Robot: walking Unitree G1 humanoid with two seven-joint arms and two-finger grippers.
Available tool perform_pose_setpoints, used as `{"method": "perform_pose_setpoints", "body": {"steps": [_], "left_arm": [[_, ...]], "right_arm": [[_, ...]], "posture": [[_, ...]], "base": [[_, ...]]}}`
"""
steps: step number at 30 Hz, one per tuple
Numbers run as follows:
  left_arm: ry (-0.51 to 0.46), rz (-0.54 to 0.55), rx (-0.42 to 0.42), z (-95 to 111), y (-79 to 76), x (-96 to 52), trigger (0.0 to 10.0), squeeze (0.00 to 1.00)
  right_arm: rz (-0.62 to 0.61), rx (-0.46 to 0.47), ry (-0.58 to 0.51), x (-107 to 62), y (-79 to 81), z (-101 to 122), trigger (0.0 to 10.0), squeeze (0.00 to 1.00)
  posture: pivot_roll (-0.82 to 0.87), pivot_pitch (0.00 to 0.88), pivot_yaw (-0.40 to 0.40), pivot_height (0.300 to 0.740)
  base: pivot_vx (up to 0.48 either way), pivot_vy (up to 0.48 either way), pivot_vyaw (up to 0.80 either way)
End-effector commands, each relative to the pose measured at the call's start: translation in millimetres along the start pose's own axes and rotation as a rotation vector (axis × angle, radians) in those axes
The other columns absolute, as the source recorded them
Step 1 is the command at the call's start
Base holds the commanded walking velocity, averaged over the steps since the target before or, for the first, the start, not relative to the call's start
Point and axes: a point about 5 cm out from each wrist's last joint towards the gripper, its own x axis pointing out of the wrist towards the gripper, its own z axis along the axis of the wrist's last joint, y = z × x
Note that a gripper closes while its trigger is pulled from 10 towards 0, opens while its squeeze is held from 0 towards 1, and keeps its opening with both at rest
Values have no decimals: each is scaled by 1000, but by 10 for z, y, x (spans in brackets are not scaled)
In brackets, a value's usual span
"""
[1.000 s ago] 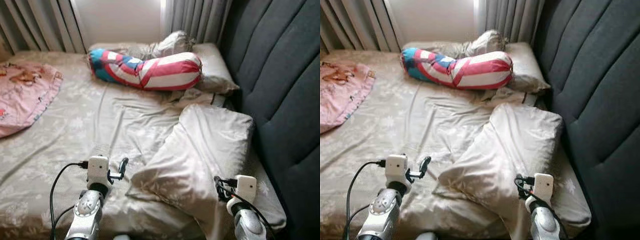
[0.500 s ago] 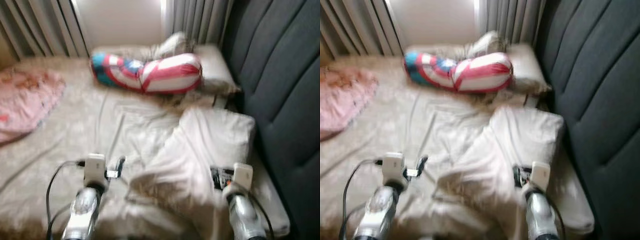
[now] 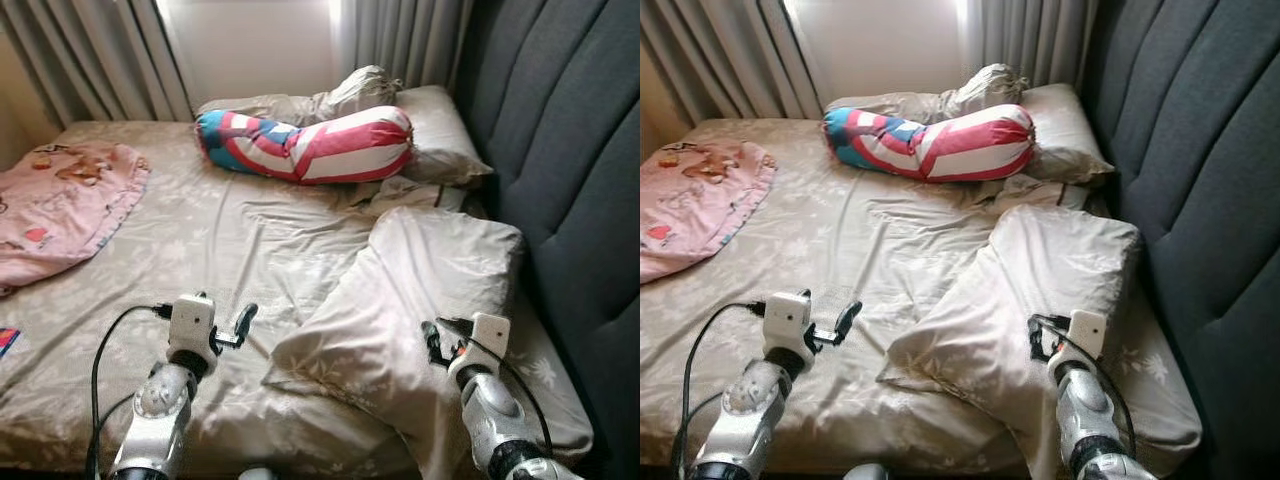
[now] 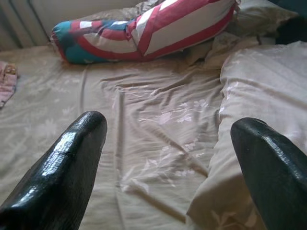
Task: Clean up the room
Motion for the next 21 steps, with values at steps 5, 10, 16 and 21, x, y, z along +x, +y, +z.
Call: {"method": "perform_pose_setpoints", "body": {"steps": [5, 10, 16, 21], "left_arm": [[-6, -45, 29, 95, 25, -24, 10000, 0], [-19, -55, 40, 189, 47, -22, 10000, 0], [-36, -94, 41, 331, -9, -57, 10000, 0], [-30, -102, 56, 370, 26, -167, 10000, 0]], "right_arm": [[-90, 16, 42, -16, -110, -51, 10000, 1000], [-115, 33, 59, -30, -170, -76, 10000, 0], [-173, 71, 76, -57, -287, -103, 10000, 0], [-181, 88, 91, -83, -296, -165, 10000, 0]], "posture": [[80, 74, 58, 667], [91, 96, 78, 667], [104, 124, 100, 667], [138, 161, 119, 667]], "base": [[0, 0, 0], [0, 0, 0], [0, 0, 0], [0, 0, 0]]}}
